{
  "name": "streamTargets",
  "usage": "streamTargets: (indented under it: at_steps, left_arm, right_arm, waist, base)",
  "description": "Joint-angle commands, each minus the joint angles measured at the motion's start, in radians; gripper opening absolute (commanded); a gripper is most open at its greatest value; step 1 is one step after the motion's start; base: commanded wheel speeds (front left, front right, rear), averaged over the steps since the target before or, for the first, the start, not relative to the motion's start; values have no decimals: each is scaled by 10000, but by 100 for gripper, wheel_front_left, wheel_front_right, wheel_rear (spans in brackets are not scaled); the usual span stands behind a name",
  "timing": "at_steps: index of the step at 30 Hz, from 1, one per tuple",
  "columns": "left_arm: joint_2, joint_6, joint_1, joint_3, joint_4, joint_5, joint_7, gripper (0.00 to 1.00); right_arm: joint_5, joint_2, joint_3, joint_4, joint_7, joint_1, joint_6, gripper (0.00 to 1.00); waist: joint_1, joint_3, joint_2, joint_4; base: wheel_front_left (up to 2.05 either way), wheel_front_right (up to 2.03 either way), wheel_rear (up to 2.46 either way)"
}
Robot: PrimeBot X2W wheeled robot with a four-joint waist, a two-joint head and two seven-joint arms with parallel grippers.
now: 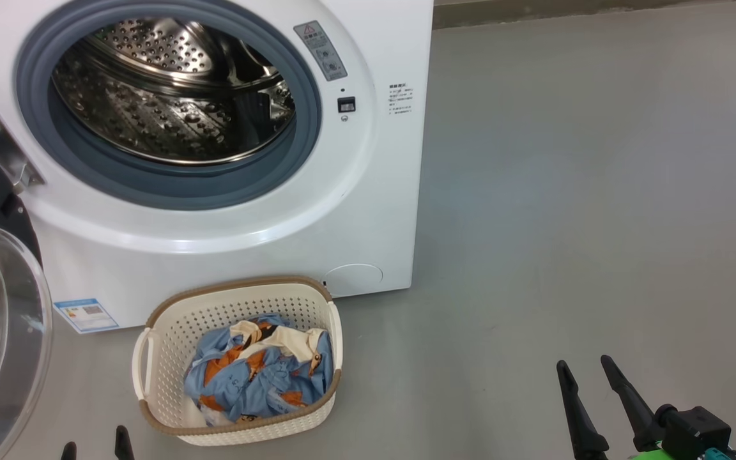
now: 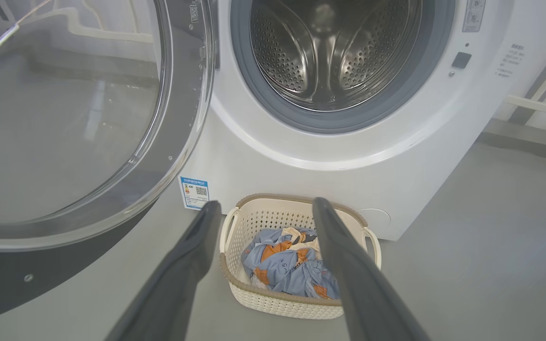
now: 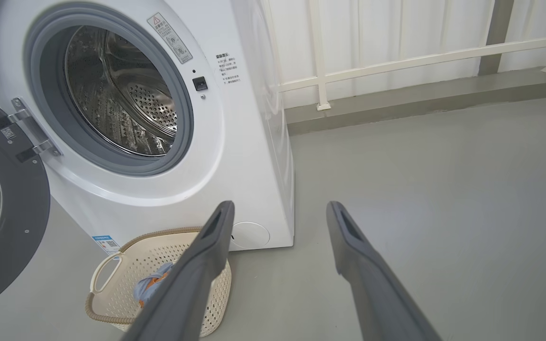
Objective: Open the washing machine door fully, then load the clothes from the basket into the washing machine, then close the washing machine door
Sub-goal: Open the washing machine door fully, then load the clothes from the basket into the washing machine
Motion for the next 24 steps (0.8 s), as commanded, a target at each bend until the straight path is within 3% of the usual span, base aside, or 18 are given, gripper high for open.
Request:
streamTargets:
  at_steps: [1,24]
  left_arm:
    - [45,-20,-229,356,-297,175,-135,100]
    - [24,-148,-266,361,-179,345,-135,100]
  right_arm:
    - [-37,-100,182,-270,-118,-189,90,100]
    - [-6,-149,276,-204,-118,-295,90,100]
  waist:
    - [0,30,-1,42]
    - [0,85,-1,39]
  base:
    - [0,0,0]
    - [3,-4,1]
